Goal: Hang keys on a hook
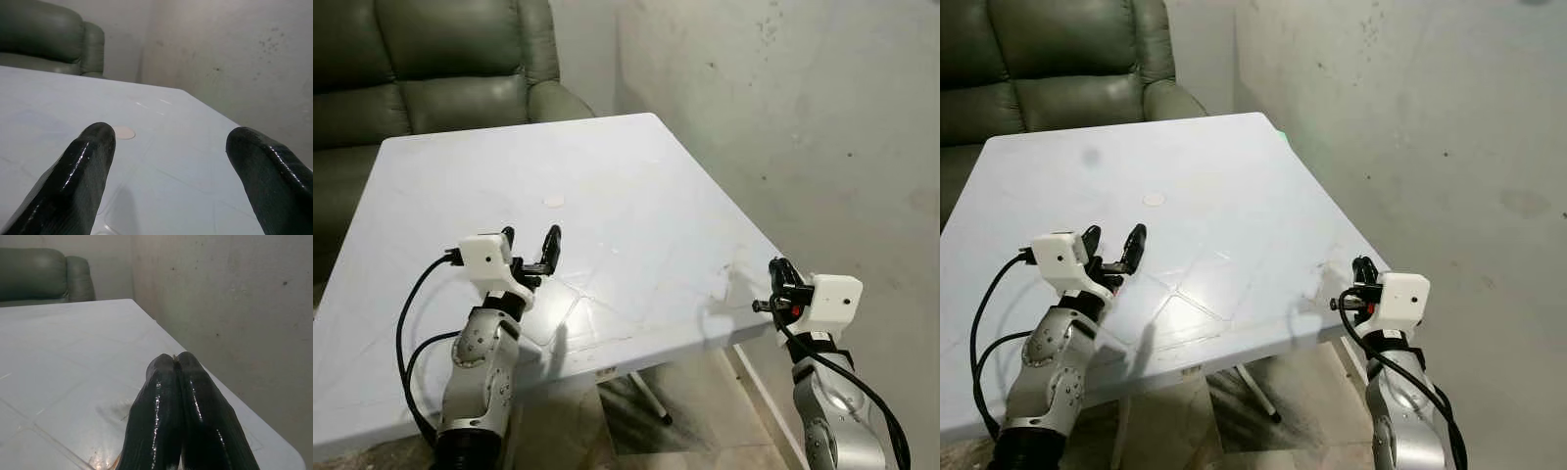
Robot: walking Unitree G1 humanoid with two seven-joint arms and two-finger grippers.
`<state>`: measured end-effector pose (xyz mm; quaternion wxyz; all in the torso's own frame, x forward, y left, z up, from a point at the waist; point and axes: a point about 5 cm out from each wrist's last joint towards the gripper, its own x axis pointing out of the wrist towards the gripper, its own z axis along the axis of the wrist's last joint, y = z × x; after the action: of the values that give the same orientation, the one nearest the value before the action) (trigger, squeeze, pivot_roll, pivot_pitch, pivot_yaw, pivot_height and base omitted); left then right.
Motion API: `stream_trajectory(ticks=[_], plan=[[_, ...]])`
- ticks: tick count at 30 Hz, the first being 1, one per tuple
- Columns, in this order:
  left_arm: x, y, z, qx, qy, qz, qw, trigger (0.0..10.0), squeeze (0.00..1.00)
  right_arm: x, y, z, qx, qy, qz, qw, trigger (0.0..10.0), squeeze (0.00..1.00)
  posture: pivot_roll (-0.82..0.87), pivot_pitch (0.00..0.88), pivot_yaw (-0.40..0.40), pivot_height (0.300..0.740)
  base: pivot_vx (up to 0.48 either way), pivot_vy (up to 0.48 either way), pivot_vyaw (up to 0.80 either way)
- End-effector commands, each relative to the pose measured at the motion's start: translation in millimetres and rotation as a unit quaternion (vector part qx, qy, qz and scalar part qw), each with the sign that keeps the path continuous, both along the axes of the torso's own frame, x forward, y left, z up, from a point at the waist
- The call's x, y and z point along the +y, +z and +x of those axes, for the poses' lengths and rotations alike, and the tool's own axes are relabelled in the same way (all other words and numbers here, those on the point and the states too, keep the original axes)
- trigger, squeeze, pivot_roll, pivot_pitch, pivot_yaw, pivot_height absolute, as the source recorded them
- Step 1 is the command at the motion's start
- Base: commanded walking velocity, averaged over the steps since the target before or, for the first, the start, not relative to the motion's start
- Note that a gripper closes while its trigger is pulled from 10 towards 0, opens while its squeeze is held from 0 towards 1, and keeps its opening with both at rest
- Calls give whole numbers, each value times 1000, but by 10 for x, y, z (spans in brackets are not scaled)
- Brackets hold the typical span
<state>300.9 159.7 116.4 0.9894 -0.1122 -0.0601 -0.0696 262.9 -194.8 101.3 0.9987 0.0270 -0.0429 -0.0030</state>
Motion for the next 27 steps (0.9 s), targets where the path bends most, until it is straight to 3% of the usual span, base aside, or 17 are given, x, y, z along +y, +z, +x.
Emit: stream_trajectory(ticks=[1, 6, 12, 15, 27], plan=[[0, 43, 6, -7, 0, 9, 1000, 10000, 0, 9, 44, 16, -6, 5, 0, 1000, 10000, 0, -1, 0, -18, 740, 0, 0, -525], [-14, 54, -5, -12, -8, 15, 1000, 10000, 0, 12, 40, 11, -5, 7, -1, 1000, 10000, 0, -1, 0, -20, 740, 0, 0, -525], [-13, 34, -9, -5, -2, 18, 1000, 10000, 0, 17, 44, 9, -5, 10, -2, 1000, 10000, 0, -2, 0, -21, 740, 0, -480, -525], [-16, 34, -13, -7, -2, -7, 1000, 10000, 0, 13, 43, 2, -4, 10, -3, 1000, 10000, 0, -5, 0, -22, 740, 0, 0, -525], [-30, 23, -25, -3, 2, -6, 1000, 10000, 0, -6, 46, -10, -1, 13, -7, 1000, 10000, 0, -6, 0, -32, 740, 0, 0, -525]])
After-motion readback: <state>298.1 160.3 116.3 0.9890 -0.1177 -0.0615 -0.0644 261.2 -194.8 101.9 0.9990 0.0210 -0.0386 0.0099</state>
